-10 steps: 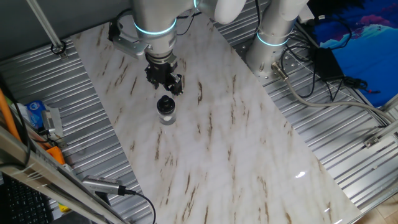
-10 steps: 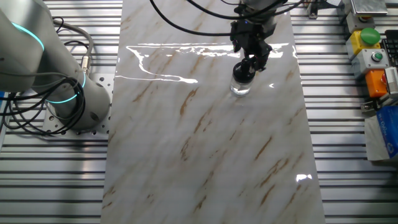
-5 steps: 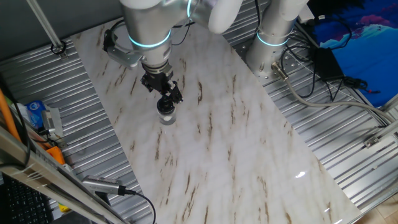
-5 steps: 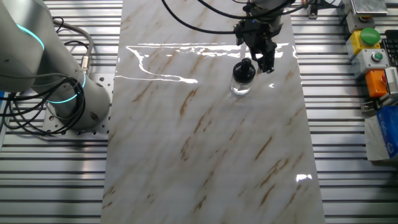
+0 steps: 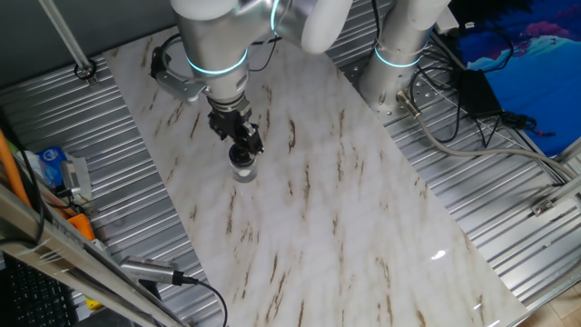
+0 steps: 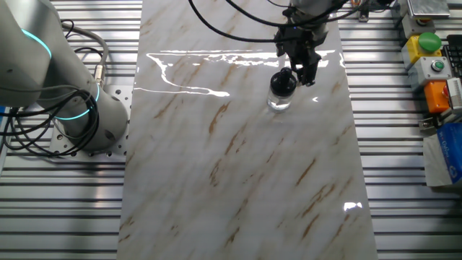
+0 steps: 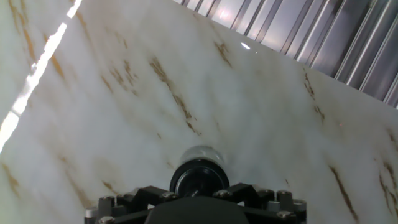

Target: Unscrew the lid from the jar

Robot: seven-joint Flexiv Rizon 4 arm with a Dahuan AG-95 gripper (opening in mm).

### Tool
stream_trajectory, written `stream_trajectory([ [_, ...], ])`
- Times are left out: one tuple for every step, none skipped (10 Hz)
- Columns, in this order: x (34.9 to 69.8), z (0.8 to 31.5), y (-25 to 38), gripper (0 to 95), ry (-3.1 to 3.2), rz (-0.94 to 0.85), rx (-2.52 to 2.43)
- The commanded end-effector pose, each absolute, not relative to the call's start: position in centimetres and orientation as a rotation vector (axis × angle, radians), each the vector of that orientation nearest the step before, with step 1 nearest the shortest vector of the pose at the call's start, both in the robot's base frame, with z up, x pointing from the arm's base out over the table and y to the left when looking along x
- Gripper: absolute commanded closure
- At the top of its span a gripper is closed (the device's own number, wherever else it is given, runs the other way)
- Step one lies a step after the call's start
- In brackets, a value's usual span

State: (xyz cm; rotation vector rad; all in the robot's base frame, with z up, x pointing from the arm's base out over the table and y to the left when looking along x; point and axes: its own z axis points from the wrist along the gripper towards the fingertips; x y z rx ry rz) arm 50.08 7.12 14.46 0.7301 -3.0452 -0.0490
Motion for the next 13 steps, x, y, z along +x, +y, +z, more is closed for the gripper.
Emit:
stream_trajectory([
  [49.9, 14.1, 6.8, 19.0, -3.051, -0.048, 0.728],
  [49.9, 14.0, 6.8, 19.0, -3.051, -0.048, 0.728],
  [49.9, 13.9, 6.7, 19.0, -3.053, -0.047, 0.724],
  [49.8, 13.8, 6.7, 19.0, -3.054, -0.048, 0.720],
  [49.8, 13.7, 6.6, 19.0, -3.056, -0.050, 0.714],
  [49.8, 13.6, 6.6, 19.0, -3.058, -0.054, 0.710],
  [49.7, 13.3, 6.4, 19.0, -3.062, -0.060, 0.705],
  [49.7, 13.1, 6.4, 19.0, -3.063, -0.063, 0.704],
  [49.7, 12.9, 6.3, 19.0, -3.064, -0.064, 0.706],
  [49.6, 12.9, 6.3, 19.0, -3.062, -0.061, 0.710],
  [49.6, 12.9, 6.3, 0.0, -3.059, -0.054, 0.719],
  [49.6, 12.9, 6.2, 0.0, -3.052, -0.041, 0.741],
  [49.5, 12.9, 6.2, 19.0, -3.044, -0.038, 0.761],
])
